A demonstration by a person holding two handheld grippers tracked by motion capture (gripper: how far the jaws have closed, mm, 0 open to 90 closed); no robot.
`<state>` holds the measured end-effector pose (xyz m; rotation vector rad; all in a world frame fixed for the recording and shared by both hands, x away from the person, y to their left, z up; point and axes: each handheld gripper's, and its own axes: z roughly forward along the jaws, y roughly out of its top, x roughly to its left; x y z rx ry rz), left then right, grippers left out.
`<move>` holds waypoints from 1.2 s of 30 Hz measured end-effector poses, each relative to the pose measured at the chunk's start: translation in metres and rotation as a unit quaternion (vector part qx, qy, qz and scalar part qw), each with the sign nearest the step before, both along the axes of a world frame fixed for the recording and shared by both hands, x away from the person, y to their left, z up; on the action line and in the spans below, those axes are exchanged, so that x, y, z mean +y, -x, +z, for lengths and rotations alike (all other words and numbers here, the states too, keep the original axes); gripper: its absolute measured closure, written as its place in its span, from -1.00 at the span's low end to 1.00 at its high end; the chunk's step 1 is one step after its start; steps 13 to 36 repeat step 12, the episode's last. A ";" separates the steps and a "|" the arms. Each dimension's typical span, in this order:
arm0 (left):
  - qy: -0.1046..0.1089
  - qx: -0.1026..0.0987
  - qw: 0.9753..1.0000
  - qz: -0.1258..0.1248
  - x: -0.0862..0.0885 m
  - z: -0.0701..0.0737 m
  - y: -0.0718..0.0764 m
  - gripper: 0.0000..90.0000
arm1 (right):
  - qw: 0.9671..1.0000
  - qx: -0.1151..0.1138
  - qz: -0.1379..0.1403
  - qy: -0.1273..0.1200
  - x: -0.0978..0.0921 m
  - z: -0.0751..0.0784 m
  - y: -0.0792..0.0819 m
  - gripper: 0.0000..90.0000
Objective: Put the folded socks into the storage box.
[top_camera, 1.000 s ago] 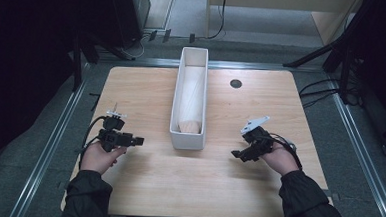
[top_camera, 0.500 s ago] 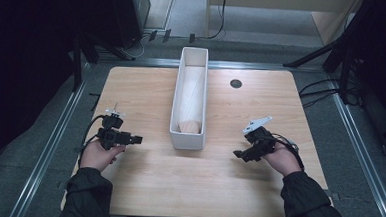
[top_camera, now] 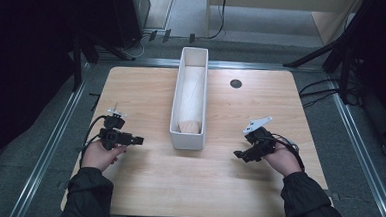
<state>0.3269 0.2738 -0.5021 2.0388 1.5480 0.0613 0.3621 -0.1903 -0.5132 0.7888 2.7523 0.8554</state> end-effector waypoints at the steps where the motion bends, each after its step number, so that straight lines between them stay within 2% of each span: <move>1: 0.000 0.002 1.000 0.000 0.000 0.000 0.000 -0.17 | 1.000 0.000 0.001 0.002 0.000 0.000 0.000 -0.54; 9: -0.006 0.005 1.000 0.000 0.001 -0.002 0.000 -0.17 | 1.000 0.001 0.001 0.003 0.000 0.000 0.000 -0.54; 36: -0.005 0.007 1.000 0.000 0.001 -0.002 0.000 -0.18 | 1.000 0.001 0.002 0.002 0.000 0.000 0.000 -0.54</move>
